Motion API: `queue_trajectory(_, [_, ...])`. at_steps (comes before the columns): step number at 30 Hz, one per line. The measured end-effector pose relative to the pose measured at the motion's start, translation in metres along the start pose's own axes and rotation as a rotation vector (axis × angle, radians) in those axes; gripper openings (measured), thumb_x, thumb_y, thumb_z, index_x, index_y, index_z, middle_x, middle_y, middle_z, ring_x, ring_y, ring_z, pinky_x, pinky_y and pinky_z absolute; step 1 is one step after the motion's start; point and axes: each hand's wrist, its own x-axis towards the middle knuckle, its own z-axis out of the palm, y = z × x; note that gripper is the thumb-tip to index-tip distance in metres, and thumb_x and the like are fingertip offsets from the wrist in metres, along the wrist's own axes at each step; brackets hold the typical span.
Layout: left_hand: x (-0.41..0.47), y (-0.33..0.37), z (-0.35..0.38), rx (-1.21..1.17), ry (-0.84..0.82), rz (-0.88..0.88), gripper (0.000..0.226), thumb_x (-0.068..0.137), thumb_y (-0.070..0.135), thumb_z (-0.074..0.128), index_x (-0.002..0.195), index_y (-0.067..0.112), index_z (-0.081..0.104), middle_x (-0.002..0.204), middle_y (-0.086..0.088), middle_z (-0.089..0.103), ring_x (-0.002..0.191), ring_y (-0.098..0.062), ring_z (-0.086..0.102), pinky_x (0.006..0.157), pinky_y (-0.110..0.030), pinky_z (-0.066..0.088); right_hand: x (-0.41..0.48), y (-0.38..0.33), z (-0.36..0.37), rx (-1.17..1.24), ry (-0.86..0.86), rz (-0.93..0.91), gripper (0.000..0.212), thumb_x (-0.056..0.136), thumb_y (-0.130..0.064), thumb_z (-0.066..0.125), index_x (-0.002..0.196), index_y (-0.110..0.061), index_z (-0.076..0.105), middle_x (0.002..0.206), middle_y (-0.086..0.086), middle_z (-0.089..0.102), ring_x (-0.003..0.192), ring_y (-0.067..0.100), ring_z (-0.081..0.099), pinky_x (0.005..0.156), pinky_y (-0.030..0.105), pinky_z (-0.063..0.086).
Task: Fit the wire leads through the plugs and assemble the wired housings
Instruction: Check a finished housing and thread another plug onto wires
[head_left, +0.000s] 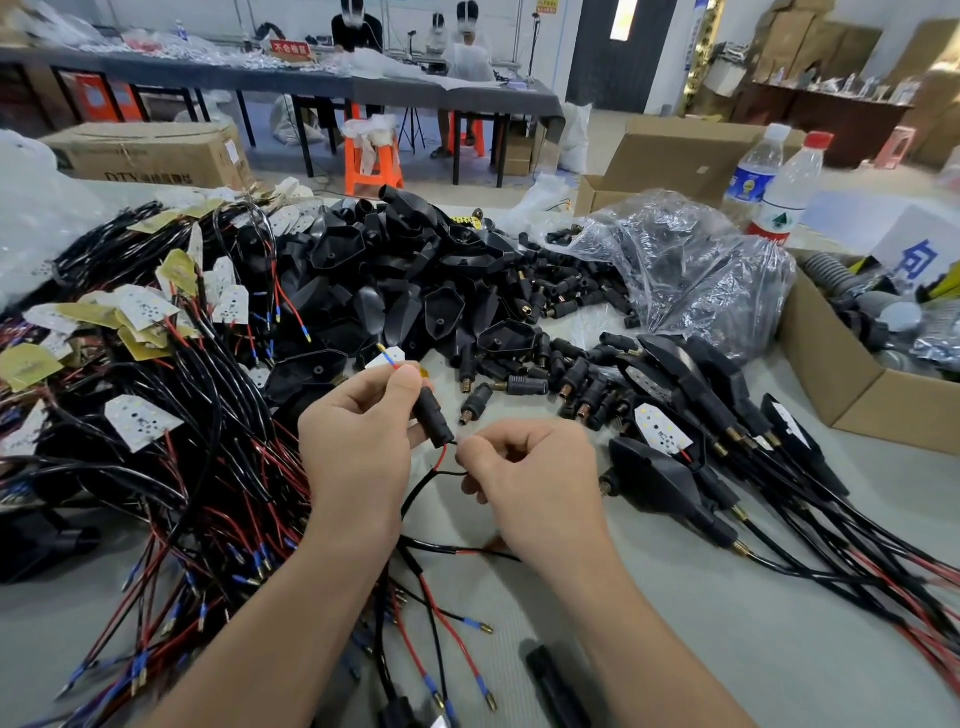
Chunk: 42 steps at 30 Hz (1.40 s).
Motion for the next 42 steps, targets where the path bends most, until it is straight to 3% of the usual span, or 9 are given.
queue_trajectory(8, [0.0,0.004,-0.005,-0.021,-0.245,-0.198,0.013,0.091,0.003,0.072,0.103,0.007,0.076,0.092,-0.008,0.08,0.083,-0.022,0.079,0.065,-0.026,0.062,0.0,0.0,-0.005,-0.192,0.234,-0.153,0.023,0.081,-0.035,0.065,0.068,-0.018,0.072,0.06,-0.008,0.068,0.059,0.014,0.063,0.063,0.034,0.052])
queue_trajectory(12, [0.002,0.007,-0.007,-0.19,-0.356,-0.338,0.025,0.072,0.014,0.074,0.096,0.01,0.077,0.089,-0.004,0.079,0.078,-0.015,0.078,0.064,-0.021,0.061,0.002,0.004,-0.004,-0.205,0.259,-0.209,0.023,0.081,-0.033,0.064,0.07,-0.015,0.072,0.06,-0.002,0.066,0.061,0.015,0.063,0.065,0.036,0.052])
queue_trajectory(16, [-0.002,0.007,-0.003,-0.23,-0.438,-0.32,0.016,0.072,0.017,0.07,0.078,0.023,0.083,0.087,0.0,0.078,0.076,-0.011,0.076,0.066,-0.02,0.061,-0.002,0.002,-0.006,-0.271,0.287,-0.337,0.021,0.084,-0.029,0.065,0.067,-0.018,0.069,0.064,-0.006,0.064,0.066,0.013,0.06,0.065,0.027,0.045])
queue_trajectory(19, [-0.001,0.009,-0.004,-0.238,-0.427,-0.286,0.015,0.071,0.016,0.072,0.08,0.022,0.083,0.09,-0.002,0.077,0.075,-0.012,0.075,0.064,-0.02,0.059,0.005,-0.001,-0.017,-0.026,0.105,-0.138,0.022,0.087,-0.018,0.067,0.066,-0.012,0.072,0.059,0.001,0.068,0.056,0.014,0.063,0.059,0.027,0.05])
queue_trajectory(23, [0.0,0.012,-0.006,-0.333,-0.38,-0.302,0.016,0.07,0.012,0.071,0.079,0.019,0.082,0.089,-0.003,0.078,0.073,-0.012,0.076,0.06,-0.021,0.06,0.009,-0.006,-0.024,0.437,-0.163,0.089,0.02,0.092,0.003,0.062,0.076,0.003,0.074,0.069,0.015,0.068,0.063,0.02,0.067,0.061,0.026,0.054])
queue_trajectory(31, [0.001,0.014,-0.009,-0.233,-0.496,-0.275,0.02,0.074,0.015,0.069,0.083,0.025,0.083,0.095,0.001,0.078,0.084,-0.012,0.076,0.07,-0.022,0.061,0.008,0.002,-0.021,0.116,-0.094,-0.016,0.016,0.085,-0.019,0.077,0.069,-0.017,0.077,0.06,0.006,0.071,0.053,0.013,0.061,0.056,0.027,0.048])
queue_trajectory(35, [0.004,0.018,-0.012,-0.274,-0.546,-0.301,0.018,0.081,0.015,0.067,0.085,0.025,0.082,0.095,0.0,0.075,0.085,-0.012,0.074,0.071,-0.023,0.061,0.009,0.004,-0.018,0.283,-0.107,0.047,0.026,0.081,-0.026,0.083,0.066,-0.007,0.075,0.059,0.012,0.069,0.055,0.021,0.058,0.058,0.031,0.049])
queue_trajectory(38, [0.001,0.019,-0.013,-0.321,-0.521,-0.326,0.02,0.083,0.017,0.063,0.081,0.021,0.082,0.095,-0.005,0.077,0.088,-0.016,0.076,0.069,-0.024,0.061,0.005,0.002,-0.008,0.397,-0.257,0.099,0.031,0.087,-0.032,0.076,0.078,-0.002,0.076,0.069,0.013,0.07,0.064,0.023,0.062,0.061,0.027,0.051])
queue_trajectory(42, [0.004,0.02,-0.013,-0.348,-0.414,-0.332,0.037,0.1,0.025,0.054,0.076,0.017,0.081,0.093,-0.01,0.078,0.086,-0.02,0.077,0.068,-0.025,0.061,0.002,0.0,-0.002,0.486,-0.343,0.115,0.036,0.1,-0.027,0.063,0.071,-0.008,0.075,0.071,0.011,0.07,0.057,0.016,0.062,0.055,0.022,0.051])
